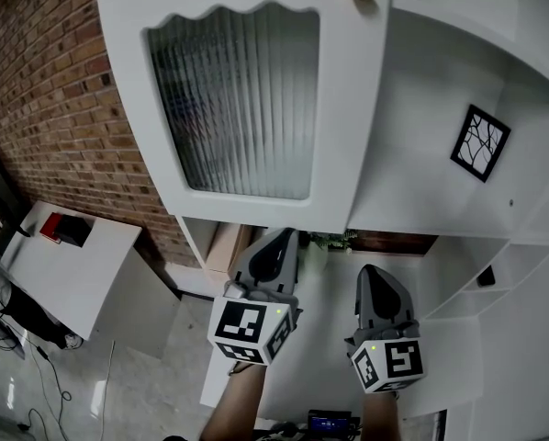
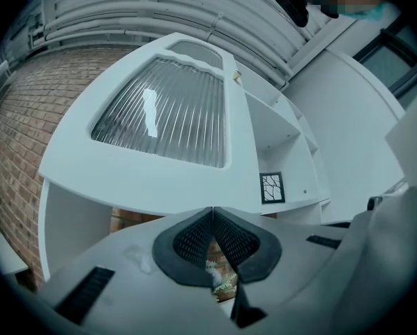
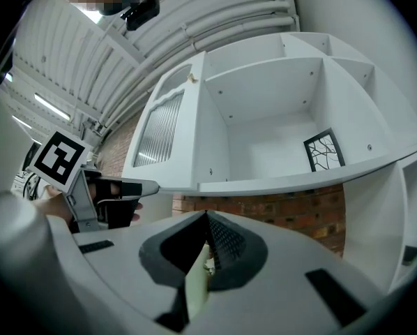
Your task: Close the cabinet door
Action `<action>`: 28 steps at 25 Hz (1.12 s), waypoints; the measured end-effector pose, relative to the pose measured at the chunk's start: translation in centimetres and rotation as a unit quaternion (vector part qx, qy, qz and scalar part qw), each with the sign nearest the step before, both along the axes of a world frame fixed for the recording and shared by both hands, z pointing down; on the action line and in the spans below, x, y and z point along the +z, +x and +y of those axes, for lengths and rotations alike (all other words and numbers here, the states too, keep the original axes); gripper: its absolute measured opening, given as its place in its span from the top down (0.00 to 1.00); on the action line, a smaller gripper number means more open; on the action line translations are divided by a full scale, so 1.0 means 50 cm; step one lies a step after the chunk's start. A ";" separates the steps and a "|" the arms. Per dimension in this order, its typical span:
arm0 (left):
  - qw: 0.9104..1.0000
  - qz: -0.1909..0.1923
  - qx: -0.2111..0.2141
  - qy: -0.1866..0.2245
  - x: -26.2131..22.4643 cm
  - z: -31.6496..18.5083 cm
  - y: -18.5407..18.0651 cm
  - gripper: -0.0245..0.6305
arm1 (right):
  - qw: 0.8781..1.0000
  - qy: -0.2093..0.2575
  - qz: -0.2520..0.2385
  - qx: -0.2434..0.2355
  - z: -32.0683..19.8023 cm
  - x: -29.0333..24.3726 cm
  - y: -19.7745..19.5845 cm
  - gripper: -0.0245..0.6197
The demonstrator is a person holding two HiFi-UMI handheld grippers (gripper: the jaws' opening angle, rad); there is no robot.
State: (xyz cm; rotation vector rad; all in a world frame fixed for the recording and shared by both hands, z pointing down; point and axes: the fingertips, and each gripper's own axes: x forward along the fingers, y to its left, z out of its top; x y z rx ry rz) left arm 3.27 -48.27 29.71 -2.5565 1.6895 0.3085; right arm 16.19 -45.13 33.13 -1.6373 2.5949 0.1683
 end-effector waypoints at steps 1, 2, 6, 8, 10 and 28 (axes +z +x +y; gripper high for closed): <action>1.000 -0.003 0.000 -0.002 0.000 0.002 0.000 0.94 | 1.000 -0.001 0.000 0.001 0.006 0.000 -0.002 0.96; 1.000 -0.006 0.000 -0.004 0.001 0.005 0.000 0.94 | 1.000 -0.002 0.001 0.003 0.012 0.000 -0.005 0.96; 1.000 -0.017 0.004 -0.011 0.011 0.028 -0.005 0.94 | 1.000 -0.002 0.019 0.009 0.038 0.004 -0.017 0.96; 1.000 -0.018 0.006 -0.018 0.022 0.046 -0.020 0.94 | 1.000 -0.001 0.024 0.012 0.058 0.004 -0.029 0.96; 1.000 -0.013 0.005 -0.024 0.028 0.066 -0.040 0.94 | 1.000 0.001 0.023 0.016 0.079 0.001 -0.041 0.96; 1.000 -0.004 0.023 -0.009 0.023 0.318 -0.124 0.94 | 0.997 0.030 0.027 0.063 0.337 -0.026 -0.099 0.96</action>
